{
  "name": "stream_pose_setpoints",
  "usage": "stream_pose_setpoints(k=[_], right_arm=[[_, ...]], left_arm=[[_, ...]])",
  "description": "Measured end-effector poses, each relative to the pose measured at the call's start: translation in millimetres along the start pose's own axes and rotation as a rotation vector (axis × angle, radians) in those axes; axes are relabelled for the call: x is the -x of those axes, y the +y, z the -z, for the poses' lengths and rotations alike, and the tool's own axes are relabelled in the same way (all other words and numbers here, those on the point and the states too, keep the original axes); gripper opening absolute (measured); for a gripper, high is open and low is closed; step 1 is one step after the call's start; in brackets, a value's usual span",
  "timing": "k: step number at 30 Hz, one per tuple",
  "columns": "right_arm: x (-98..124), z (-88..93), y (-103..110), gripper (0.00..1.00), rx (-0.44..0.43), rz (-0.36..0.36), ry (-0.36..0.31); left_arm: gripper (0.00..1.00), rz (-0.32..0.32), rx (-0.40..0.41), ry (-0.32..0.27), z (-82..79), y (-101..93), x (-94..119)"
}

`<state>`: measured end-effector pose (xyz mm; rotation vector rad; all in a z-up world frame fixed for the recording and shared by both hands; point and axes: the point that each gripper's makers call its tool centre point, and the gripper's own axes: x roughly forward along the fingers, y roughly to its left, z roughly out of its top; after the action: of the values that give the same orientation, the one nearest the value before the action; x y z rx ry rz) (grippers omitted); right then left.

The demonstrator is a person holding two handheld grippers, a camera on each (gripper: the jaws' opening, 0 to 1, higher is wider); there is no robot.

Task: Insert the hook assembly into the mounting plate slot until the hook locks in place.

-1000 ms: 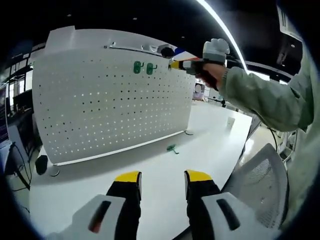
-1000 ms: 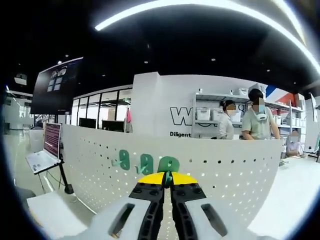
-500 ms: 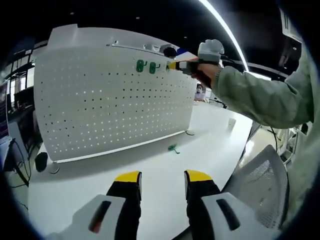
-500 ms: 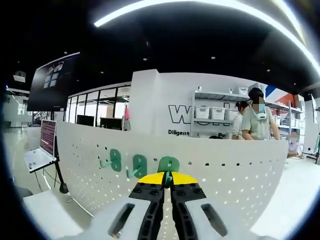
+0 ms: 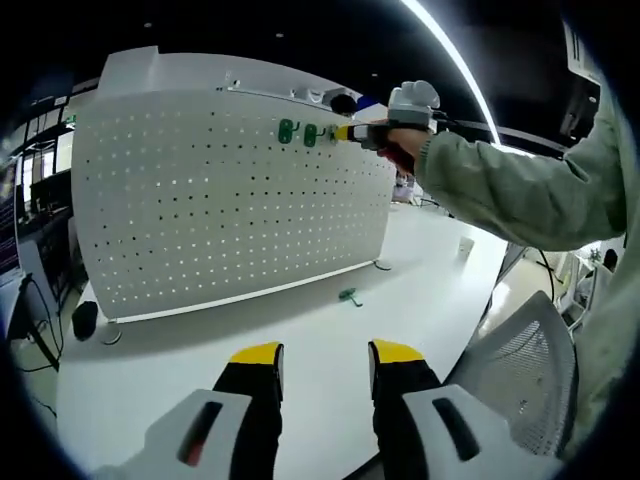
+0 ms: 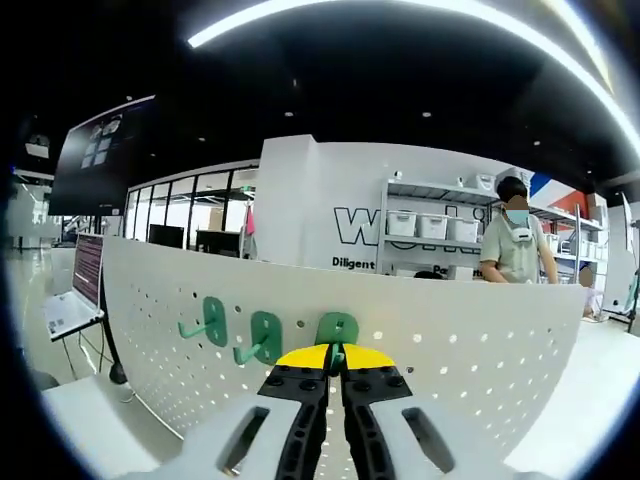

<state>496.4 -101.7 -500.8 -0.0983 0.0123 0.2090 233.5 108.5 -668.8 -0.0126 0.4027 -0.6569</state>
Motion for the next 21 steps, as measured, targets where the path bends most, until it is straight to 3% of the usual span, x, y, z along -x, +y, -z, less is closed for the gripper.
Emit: stream_pose_setpoints(k=[21], right_arm=[[-1.1,3.3,4.5,0.02,0.055,0.005,0.023]], left_arm=[[0.35,0.007,0.011,-0.002,-2.3,2.8,-4.6]])
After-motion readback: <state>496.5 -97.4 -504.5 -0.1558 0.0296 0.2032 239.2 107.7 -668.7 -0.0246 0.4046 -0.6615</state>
